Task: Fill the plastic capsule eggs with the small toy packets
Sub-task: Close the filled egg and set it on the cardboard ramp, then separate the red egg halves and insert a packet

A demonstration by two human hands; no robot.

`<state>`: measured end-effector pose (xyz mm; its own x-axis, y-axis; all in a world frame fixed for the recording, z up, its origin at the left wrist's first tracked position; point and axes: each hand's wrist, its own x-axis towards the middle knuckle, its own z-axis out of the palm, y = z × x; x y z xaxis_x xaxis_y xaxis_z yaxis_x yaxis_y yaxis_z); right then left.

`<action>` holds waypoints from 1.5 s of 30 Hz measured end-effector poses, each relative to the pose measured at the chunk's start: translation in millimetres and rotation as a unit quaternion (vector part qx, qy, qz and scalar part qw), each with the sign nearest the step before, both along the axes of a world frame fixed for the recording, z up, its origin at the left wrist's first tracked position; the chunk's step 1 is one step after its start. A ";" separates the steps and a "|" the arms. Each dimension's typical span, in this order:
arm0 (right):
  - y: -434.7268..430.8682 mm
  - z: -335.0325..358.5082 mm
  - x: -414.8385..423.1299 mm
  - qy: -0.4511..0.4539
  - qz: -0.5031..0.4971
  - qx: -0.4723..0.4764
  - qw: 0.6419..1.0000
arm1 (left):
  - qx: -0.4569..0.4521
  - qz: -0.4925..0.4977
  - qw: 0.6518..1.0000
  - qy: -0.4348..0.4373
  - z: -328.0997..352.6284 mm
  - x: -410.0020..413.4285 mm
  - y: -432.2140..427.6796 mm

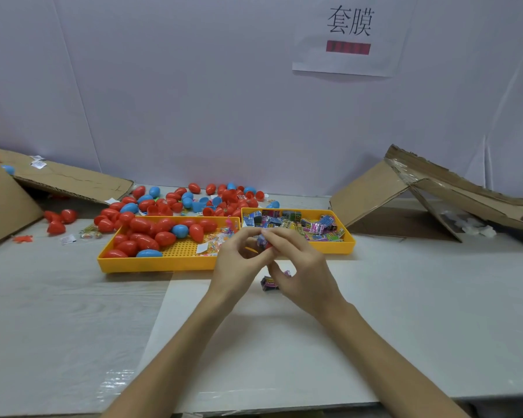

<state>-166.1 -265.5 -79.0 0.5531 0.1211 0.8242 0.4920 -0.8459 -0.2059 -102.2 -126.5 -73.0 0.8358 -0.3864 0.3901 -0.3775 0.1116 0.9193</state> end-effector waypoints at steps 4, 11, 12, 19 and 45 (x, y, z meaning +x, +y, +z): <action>-2.8 -2.0 0.8 -0.022 -0.017 -0.008 1.000 | 0.006 0.013 1.000 -0.016 -0.7 -1.5 0.1; -5.1 -5.3 3.1 -0.033 -0.019 -0.013 0.999 | 0.001 0.013 1.000 -0.015 -3.4 -1.2 0.8; -5.1 -5.4 3.1 -0.037 -0.019 -0.012 0.999 | 0.002 0.017 1.000 -0.013 -3.9 -1.1 0.7; -4.9 -7.7 3.9 -0.065 -0.031 -0.016 0.997 | 0.002 0.038 0.999 -0.023 -4.0 -3.4 -0.1; -141.6 106.9 20.2 0.142 0.012 0.752 0.643 | 0.346 -0.037 0.921 -0.175 -25.2 7.5 -0.7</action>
